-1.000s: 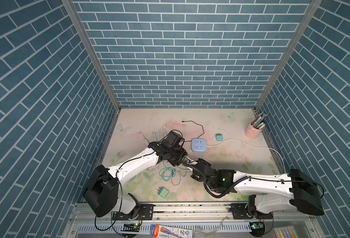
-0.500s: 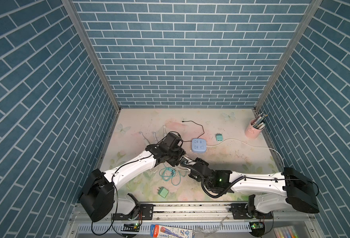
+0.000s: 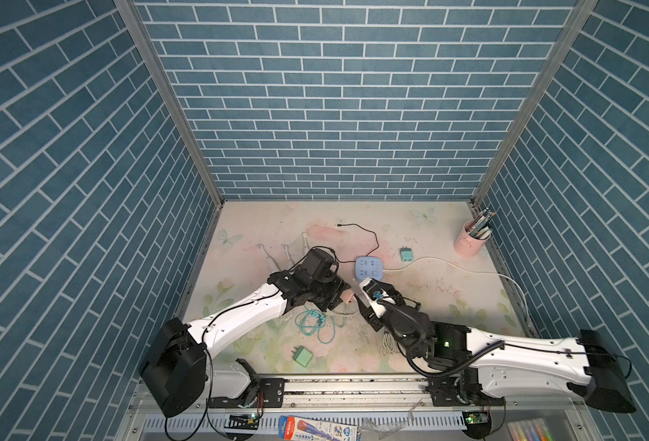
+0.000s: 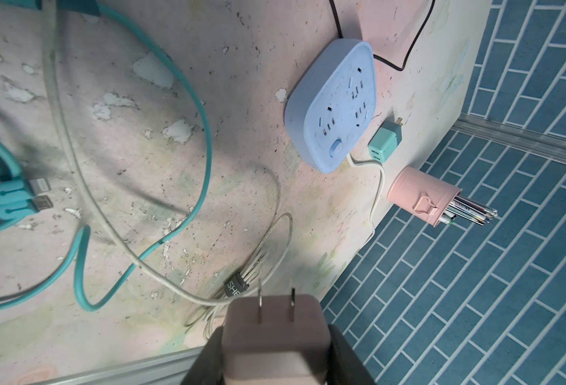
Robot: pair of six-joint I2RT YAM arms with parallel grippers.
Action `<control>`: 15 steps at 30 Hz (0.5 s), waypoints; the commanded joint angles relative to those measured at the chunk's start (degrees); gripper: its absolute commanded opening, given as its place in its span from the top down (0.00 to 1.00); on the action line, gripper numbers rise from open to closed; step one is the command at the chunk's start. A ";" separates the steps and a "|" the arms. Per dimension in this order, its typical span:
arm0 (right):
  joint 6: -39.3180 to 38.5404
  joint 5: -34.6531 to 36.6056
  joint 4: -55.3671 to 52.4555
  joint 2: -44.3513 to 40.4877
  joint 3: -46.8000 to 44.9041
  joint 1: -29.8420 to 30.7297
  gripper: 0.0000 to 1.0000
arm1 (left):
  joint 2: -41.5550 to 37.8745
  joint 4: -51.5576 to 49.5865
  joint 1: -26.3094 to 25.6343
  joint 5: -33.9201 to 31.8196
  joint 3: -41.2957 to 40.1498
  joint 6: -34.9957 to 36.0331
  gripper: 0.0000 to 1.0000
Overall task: Charge the electric toothbrush
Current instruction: Insert the charging cable into the plug.
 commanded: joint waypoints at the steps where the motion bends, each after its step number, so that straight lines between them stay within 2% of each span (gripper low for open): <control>1: 14.25 -1.52 -0.09 -6.96 -2.80 -1.12 0.18 | 0.90 7.70 0.58 0.84 -2.14 0.70 1.00; 3: 22.69 -6.82 -2.92 -9.40 -2.77 -4.98 0.15 | 0.72 13.03 0.69 0.60 -3.78 -0.60 1.00; 5: 33.29 -18.21 -6.49 -9.05 -1.65 -12.72 0.13 | 0.59 18.34 0.70 0.45 -5.17 -1.78 1.00; 7: 39.00 -28.70 -4.81 -7.62 -1.83 -18.68 0.13 | 0.29 19.74 0.69 -0.02 -5.53 -2.10 1.00; 10: 41.01 -35.47 -1.22 -4.54 -2.11 -22.40 0.14 | -0.50 21.57 0.71 -0.74 -6.49 -3.70 1.00; 15: 40.55 -40.90 4.17 2.86 -1.69 -23.54 0.20 | -1.30 25.17 0.62 -1.69 -8.74 -7.17 1.00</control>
